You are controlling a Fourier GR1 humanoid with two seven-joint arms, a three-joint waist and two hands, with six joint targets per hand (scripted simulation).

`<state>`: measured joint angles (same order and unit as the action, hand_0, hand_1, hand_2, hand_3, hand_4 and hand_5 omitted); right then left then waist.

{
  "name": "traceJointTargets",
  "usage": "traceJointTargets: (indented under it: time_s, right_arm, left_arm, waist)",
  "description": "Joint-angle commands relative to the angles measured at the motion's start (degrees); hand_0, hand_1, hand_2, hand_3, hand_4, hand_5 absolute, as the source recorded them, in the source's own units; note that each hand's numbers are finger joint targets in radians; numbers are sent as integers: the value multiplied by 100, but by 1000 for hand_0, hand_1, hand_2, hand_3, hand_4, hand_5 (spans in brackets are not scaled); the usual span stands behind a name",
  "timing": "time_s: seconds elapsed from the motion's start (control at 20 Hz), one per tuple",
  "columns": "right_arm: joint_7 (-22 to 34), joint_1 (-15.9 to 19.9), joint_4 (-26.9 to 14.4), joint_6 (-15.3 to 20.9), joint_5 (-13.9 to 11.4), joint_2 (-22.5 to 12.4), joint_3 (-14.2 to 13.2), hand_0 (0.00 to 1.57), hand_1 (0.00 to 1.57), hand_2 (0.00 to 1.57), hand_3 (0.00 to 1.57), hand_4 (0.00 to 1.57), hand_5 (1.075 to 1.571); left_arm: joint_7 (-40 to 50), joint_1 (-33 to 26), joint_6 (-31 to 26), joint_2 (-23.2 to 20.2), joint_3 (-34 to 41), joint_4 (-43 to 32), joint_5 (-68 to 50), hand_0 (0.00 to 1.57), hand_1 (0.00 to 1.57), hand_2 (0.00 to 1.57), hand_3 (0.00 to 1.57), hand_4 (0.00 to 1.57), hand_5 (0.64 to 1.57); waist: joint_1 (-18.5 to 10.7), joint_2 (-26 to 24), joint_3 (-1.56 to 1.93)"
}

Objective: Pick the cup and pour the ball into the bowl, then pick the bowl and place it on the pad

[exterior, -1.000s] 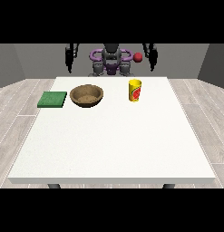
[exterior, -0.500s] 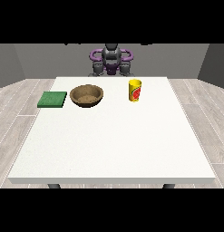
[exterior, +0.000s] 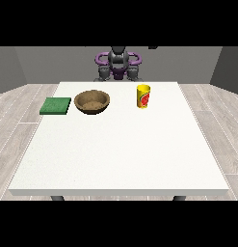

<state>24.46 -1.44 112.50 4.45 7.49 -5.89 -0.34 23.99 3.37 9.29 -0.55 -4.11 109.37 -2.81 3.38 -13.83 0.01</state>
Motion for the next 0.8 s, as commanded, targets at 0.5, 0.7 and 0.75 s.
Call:
traceJointTargets:
  time_s: [0.5, 0.7, 0.75]
  right_arm:
    - [-2357, 450, -753, -673, 238, 77, -333, 0, 0, 0, 0, 691, 1547]
    - [-2417, 806, -936, -896, 528, -252, -798, 0, 0, 0, 0, 681, 1551]
    - [-2306, 621, -807, -764, 409, -59, -584, 0, 0, 0, 0, 683, 1553]
  left_arm:
    - [-3337, 596, -160, -147, 652, -1741, 409, 0, 0, 0, 0, 555, 1496]
    - [-3985, 833, -575, -325, 903, -2659, 138, 0, 0, 0, 0, 360, 1483]
    - [-4336, 799, -646, -321, 956, -3139, 148, 0, 0, 0, 0, 307, 1480]
  waist:
    - [299, 2698, -1]
    - [368, 2952, -3]
    - [351, 2710, -4]
